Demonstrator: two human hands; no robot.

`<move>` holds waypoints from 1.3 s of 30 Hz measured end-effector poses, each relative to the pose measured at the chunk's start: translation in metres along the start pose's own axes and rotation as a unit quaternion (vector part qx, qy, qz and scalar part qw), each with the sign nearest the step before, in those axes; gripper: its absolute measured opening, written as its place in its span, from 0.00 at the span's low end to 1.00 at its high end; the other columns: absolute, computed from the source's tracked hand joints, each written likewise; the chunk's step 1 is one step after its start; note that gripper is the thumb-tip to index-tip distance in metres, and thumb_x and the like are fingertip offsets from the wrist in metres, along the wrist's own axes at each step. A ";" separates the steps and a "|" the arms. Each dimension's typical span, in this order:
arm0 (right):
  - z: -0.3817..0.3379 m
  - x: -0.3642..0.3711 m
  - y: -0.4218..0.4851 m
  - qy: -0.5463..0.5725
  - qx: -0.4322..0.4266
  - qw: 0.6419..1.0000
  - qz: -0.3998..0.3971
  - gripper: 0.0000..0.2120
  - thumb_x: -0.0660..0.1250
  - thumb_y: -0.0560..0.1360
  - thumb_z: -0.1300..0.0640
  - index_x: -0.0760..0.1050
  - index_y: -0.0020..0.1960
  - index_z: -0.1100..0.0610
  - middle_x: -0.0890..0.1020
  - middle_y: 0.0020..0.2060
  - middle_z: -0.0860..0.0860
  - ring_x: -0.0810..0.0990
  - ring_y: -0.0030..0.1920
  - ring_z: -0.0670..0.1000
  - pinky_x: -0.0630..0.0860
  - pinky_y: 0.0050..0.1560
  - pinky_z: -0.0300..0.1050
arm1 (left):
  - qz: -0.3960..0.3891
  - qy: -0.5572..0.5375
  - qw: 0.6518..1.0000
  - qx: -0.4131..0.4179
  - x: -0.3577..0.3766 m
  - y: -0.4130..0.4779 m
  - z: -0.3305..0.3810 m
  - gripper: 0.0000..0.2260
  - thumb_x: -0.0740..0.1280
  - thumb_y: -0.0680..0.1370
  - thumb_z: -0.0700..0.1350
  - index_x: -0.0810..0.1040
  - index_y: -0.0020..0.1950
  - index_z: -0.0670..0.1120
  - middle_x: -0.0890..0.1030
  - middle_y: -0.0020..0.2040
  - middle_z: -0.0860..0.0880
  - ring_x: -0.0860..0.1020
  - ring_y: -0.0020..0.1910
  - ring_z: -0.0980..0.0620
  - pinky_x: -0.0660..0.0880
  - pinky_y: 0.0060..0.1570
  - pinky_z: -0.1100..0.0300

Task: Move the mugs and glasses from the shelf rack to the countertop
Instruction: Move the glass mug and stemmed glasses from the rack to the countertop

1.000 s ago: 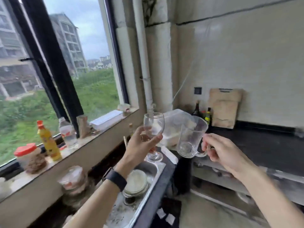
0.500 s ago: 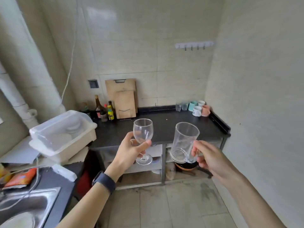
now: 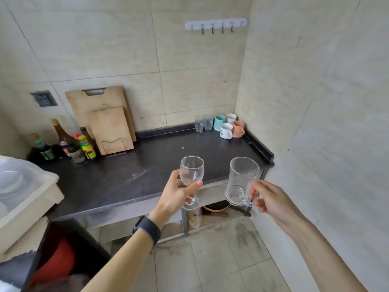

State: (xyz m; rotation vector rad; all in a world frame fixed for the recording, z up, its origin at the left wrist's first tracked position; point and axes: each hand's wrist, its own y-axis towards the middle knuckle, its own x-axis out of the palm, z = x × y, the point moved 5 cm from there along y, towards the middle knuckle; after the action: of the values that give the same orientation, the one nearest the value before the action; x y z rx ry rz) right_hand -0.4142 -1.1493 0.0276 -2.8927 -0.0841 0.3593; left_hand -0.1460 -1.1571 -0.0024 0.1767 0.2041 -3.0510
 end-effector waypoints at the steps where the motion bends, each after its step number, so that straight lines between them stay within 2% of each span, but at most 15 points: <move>1: 0.004 -0.002 0.012 0.000 0.007 1.000 0.003 0.16 0.62 0.80 0.51 0.74 0.37 0.57 0.79 0.37 0.51 0.71 0.34 0.50 0.67 0.37 0.45 | -0.005 0.001 1.000 -0.010 0.004 0.013 -0.007 0.22 0.78 0.71 0.52 0.72 0.59 0.50 0.82 0.50 0.43 0.82 0.39 0.51 0.81 0.45 0.55; 4: 0.020 -0.005 0.051 0.004 0.033 0.999 0.005 0.16 0.61 0.81 0.52 0.74 0.38 0.58 0.79 0.35 0.49 0.71 0.32 0.49 0.67 0.36 0.44 | -0.018 0.000 0.999 -0.048 0.017 0.050 -0.030 0.23 0.78 0.71 0.51 0.71 0.60 0.49 0.82 0.52 0.42 0.81 0.39 0.52 0.81 0.44 0.56; 8: 0.049 -0.009 0.107 -0.005 0.077 0.997 -0.012 0.16 0.61 0.82 0.51 0.74 0.38 0.57 0.80 0.34 0.48 0.72 0.33 0.49 0.68 0.37 0.45 | -0.006 -0.003 0.994 -0.109 0.029 0.101 -0.069 0.25 0.78 0.70 0.51 0.70 0.61 0.48 0.81 0.55 0.42 0.83 0.44 0.49 0.83 0.50 0.48; 11: 0.070 -0.009 0.152 -0.009 0.106 0.994 -0.031 0.16 0.60 0.82 0.51 0.74 0.39 0.57 0.80 0.34 0.48 0.73 0.32 0.48 0.68 0.36 0.43 | 0.003 0.011 0.990 -0.144 0.038 0.135 -0.091 0.27 0.79 0.71 0.48 0.69 0.64 0.48 0.81 0.54 0.46 0.82 0.50 0.50 0.81 0.47 0.55; 13: 0.082 -0.009 0.186 -0.019 0.116 0.992 -0.049 0.17 0.59 0.82 0.51 0.74 0.38 0.57 0.80 0.34 0.49 0.74 0.31 0.47 0.67 0.36 0.43 | 0.009 0.022 0.988 -0.151 0.047 0.162 -0.099 0.26 0.78 0.71 0.47 0.69 0.64 0.50 0.80 0.54 0.50 0.80 0.51 0.53 0.79 0.45 0.60; 14: 0.088 -0.010 0.205 -0.025 0.124 0.990 -0.058 0.17 0.59 0.82 0.51 0.74 0.38 0.57 0.80 0.34 0.49 0.74 0.31 0.47 0.68 0.37 0.44 | 0.018 0.028 0.988 -0.153 0.052 0.177 -0.103 0.26 0.78 0.71 0.46 0.69 0.63 0.50 0.80 0.54 0.50 0.80 0.51 0.54 0.79 0.45 0.60; 18: 0.103 -0.013 0.276 -0.050 0.152 0.984 -0.082 0.16 0.59 0.81 0.49 0.75 0.39 0.56 0.80 0.32 0.48 0.76 0.32 0.48 0.71 0.38 0.44 | 0.075 0.044 0.982 -0.170 0.069 0.227 -0.115 0.24 0.80 0.69 0.49 0.72 0.60 0.52 0.80 0.55 0.51 0.80 0.52 0.52 0.81 0.54 0.50; 22: 0.107 -0.011 0.332 -0.053 0.175 0.978 -0.098 0.16 0.58 0.83 0.50 0.74 0.41 0.56 0.79 0.33 0.50 0.74 0.31 0.48 0.69 0.34 0.41 | 0.112 0.062 0.976 -0.175 0.088 0.266 -0.115 0.21 0.79 0.70 0.49 0.72 0.57 0.52 0.80 0.53 0.53 0.80 0.51 0.54 0.80 0.51 0.55; 24: 0.110 -0.009 0.358 -0.047 0.182 0.977 -0.103 0.16 0.57 0.83 0.50 0.74 0.41 0.57 0.79 0.34 0.52 0.74 0.33 0.49 0.69 0.34 0.41 | 0.118 0.058 0.975 -0.179 0.095 0.285 -0.118 0.23 0.79 0.70 0.48 0.71 0.58 0.52 0.80 0.54 0.53 0.80 0.51 0.55 0.79 0.52 0.56; 27: 0.116 -0.002 0.398 -0.040 0.193 0.975 -0.107 0.15 0.57 0.83 0.52 0.72 0.41 0.57 0.78 0.36 0.52 0.72 0.32 0.48 0.69 0.33 0.40 | 0.129 0.037 0.976 -0.169 0.099 0.314 -0.121 0.31 0.79 0.69 0.46 0.66 0.65 0.58 0.78 0.58 0.56 0.80 0.54 0.53 0.80 0.53 0.52; 29: 0.121 0.005 0.423 -0.032 0.205 0.973 -0.099 0.16 0.57 0.83 0.50 0.72 0.40 0.57 0.78 0.38 0.52 0.72 0.31 0.48 0.69 0.33 0.40 | 0.138 0.028 0.976 -0.167 0.099 0.335 -0.124 0.33 0.79 0.67 0.46 0.65 0.64 0.63 0.77 0.58 0.58 0.81 0.54 0.51 0.81 0.53 0.49; 32: 0.127 0.016 0.457 -0.030 0.213 0.973 -0.077 0.19 0.56 0.82 0.44 0.72 0.40 0.55 0.78 0.36 0.50 0.73 0.32 0.47 0.71 0.36 0.42 | 0.146 0.018 0.973 -0.179 0.101 0.373 -0.130 0.32 0.79 0.65 0.49 0.65 0.61 0.63 0.79 0.56 0.54 0.82 0.53 0.49 0.81 0.54 0.47; 35: 0.127 0.029 0.493 -0.046 0.198 0.976 -0.074 0.19 0.56 0.83 0.45 0.74 0.42 0.57 0.79 0.38 0.51 0.75 0.35 0.47 0.76 0.40 0.43 | 0.133 0.023 0.973 -0.188 0.101 0.420 -0.135 0.31 0.79 0.68 0.49 0.63 0.62 0.60 0.79 0.54 0.50 0.81 0.50 0.51 0.80 0.50 0.52; 39: 0.130 0.045 0.542 -0.043 0.217 0.973 -0.066 0.15 0.57 0.84 0.50 0.75 0.45 0.57 0.80 0.43 0.53 0.77 0.39 0.48 0.78 0.42 0.41 | 0.112 0.066 0.975 -0.182 0.095 0.484 -0.130 0.30 0.78 0.69 0.49 0.62 0.62 0.59 0.78 0.52 0.56 0.79 0.46 0.60 0.75 0.42 0.63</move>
State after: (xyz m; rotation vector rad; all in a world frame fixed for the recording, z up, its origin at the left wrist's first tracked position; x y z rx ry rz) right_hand -0.3876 -1.6453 -0.2300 -2.4252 -0.1861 0.4199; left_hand -0.1839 -1.6244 -0.2039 0.3494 0.6926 -2.7209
